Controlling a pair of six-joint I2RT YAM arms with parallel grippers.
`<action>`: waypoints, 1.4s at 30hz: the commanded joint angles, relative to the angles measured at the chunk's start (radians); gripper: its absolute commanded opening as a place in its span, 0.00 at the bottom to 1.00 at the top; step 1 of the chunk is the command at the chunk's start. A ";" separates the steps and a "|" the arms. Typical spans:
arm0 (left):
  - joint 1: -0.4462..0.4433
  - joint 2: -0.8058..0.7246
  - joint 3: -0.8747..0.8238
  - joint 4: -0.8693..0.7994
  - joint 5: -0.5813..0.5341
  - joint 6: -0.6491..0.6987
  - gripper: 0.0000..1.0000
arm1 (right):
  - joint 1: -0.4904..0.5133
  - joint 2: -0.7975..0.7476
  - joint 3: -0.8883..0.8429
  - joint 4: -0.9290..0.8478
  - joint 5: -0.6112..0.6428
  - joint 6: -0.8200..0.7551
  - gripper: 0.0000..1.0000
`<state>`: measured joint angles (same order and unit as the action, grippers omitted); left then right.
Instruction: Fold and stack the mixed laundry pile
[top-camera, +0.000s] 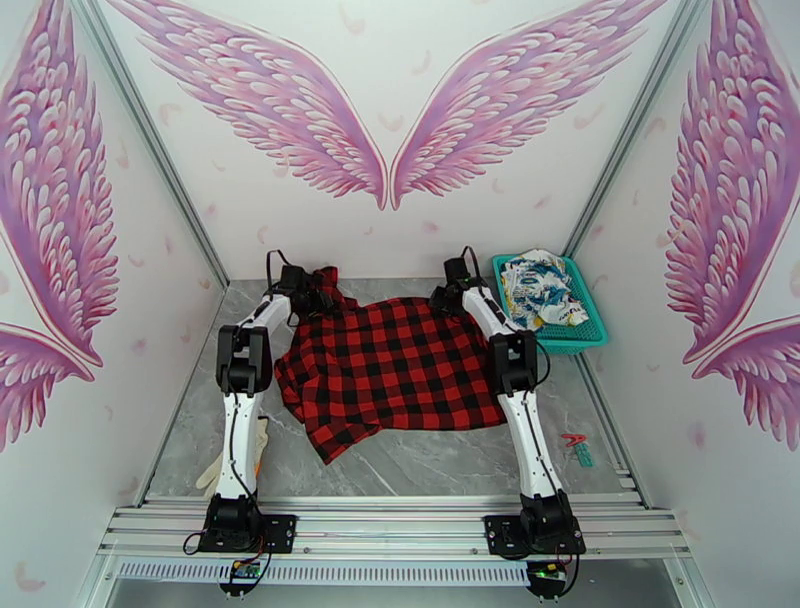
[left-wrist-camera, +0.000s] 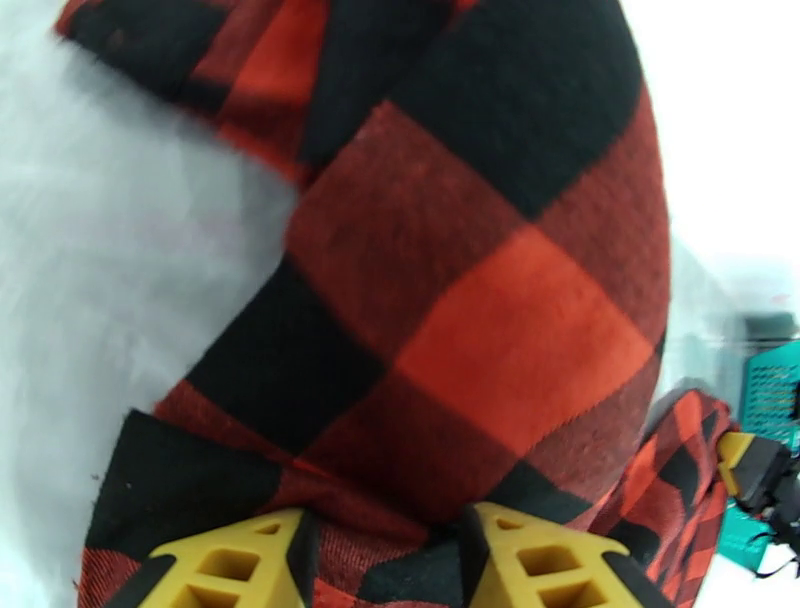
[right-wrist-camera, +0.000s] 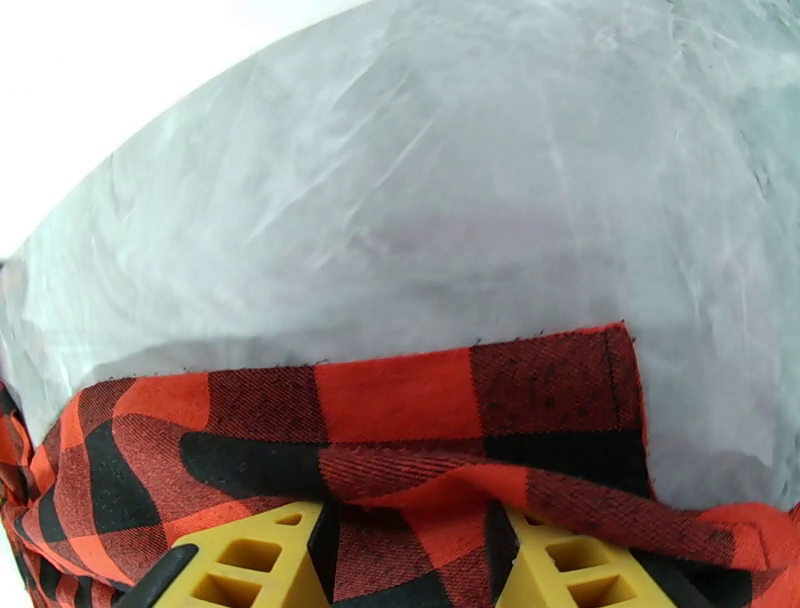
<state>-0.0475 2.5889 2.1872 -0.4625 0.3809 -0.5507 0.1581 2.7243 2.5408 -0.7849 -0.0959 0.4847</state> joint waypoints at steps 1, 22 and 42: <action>0.012 0.092 0.085 0.067 0.077 -0.075 0.45 | -0.023 0.057 0.024 0.047 -0.049 0.070 0.49; -0.076 -0.928 -0.870 0.142 -0.161 0.120 0.63 | 0.134 -0.812 -0.969 0.359 -0.053 -0.068 0.54; -0.503 -1.452 -1.692 0.129 -0.366 -0.182 0.71 | 0.402 -1.321 -1.651 0.334 0.017 0.025 0.56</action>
<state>-0.5259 1.0916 0.5034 -0.4076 0.0536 -0.6827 0.5453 1.4162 0.9062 -0.4606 -0.1116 0.4767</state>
